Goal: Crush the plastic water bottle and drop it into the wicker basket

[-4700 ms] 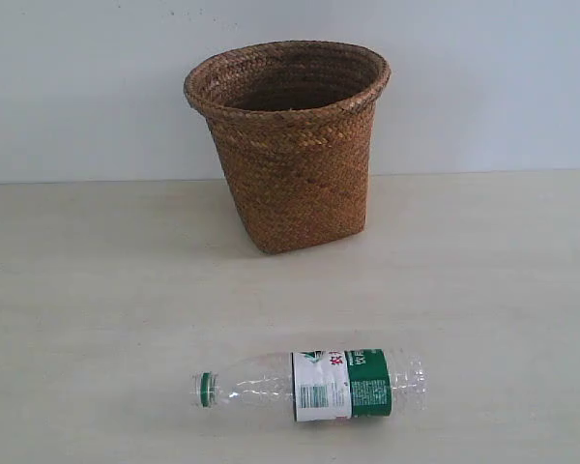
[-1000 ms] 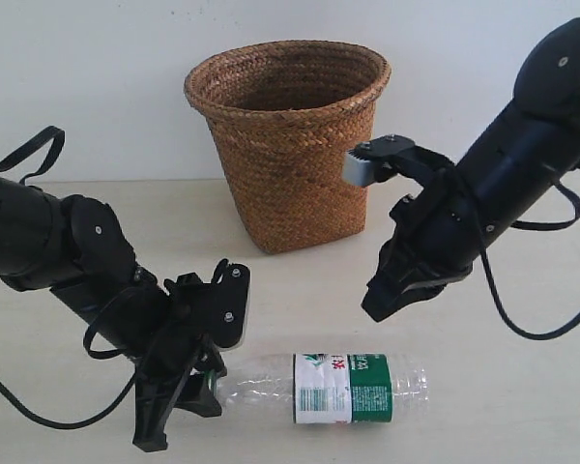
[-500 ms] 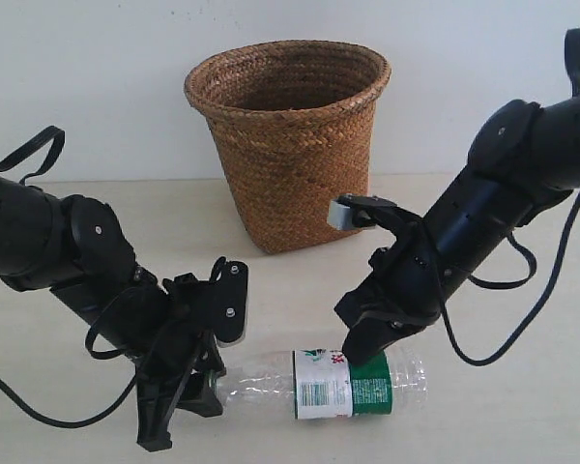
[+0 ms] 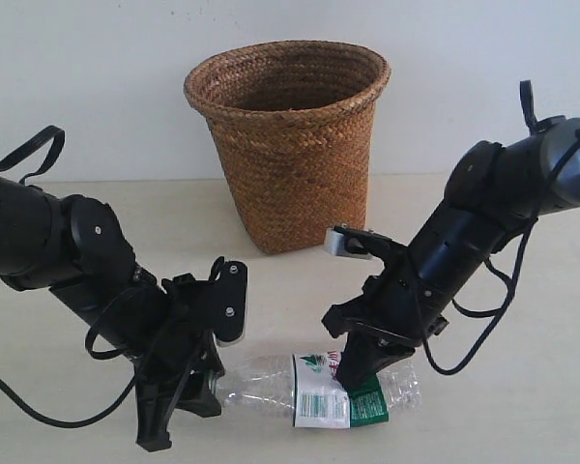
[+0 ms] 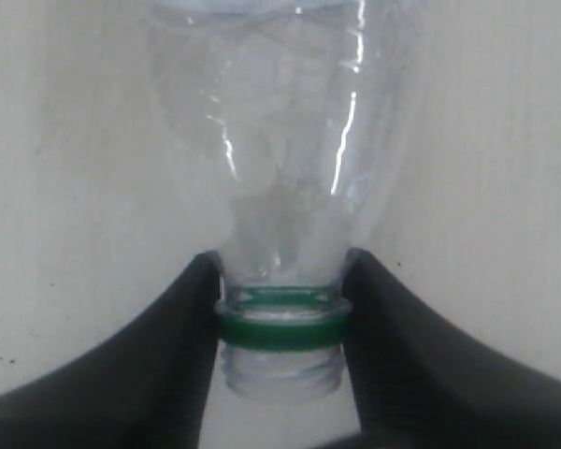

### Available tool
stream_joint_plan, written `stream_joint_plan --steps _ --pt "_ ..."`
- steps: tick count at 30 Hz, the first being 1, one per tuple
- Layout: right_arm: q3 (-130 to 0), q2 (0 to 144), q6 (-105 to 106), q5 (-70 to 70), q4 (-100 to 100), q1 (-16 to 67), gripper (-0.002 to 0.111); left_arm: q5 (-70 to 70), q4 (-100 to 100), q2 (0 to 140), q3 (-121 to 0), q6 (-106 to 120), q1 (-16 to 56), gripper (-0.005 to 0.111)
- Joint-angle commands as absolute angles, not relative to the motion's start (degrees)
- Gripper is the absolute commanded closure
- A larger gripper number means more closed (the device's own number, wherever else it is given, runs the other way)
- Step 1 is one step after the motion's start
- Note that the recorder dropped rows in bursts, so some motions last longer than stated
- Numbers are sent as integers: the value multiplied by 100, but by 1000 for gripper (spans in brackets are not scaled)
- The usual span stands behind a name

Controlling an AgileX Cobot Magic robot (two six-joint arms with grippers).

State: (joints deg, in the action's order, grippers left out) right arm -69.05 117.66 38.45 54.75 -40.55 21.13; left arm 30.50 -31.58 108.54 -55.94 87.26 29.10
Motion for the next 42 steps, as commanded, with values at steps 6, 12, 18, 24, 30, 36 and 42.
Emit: stream_joint_plan --steps 6,12,18,24,30,36,42 --pt "-6867 12188 3266 4999 -2615 2124 108 3018 -3151 11309 -5632 8489 2934 102" --pt "-6867 12188 2710 5077 -1937 2124 108 2997 -3084 11339 -5632 8385 2921 102" --pt "-6882 12175 2542 5077 -1779 2124 108 3045 -2883 11339 -5632 8187 2921 102" --pt "-7353 11932 2904 5962 -2389 2124 108 3045 -2883 11339 -5632 8187 2921 102" --pt "-7509 11342 3472 6114 -3281 2124 108 3033 -2894 11287 -5632 8187 2921 102" --pt "-7509 10887 4019 6468 -3851 2124 108 3118 -2961 11140 -5632 8187 2921 102" --pt "-7443 10869 4287 6401 -4204 2425 108 3174 -2961 11140 -5632 8187 2921 102"
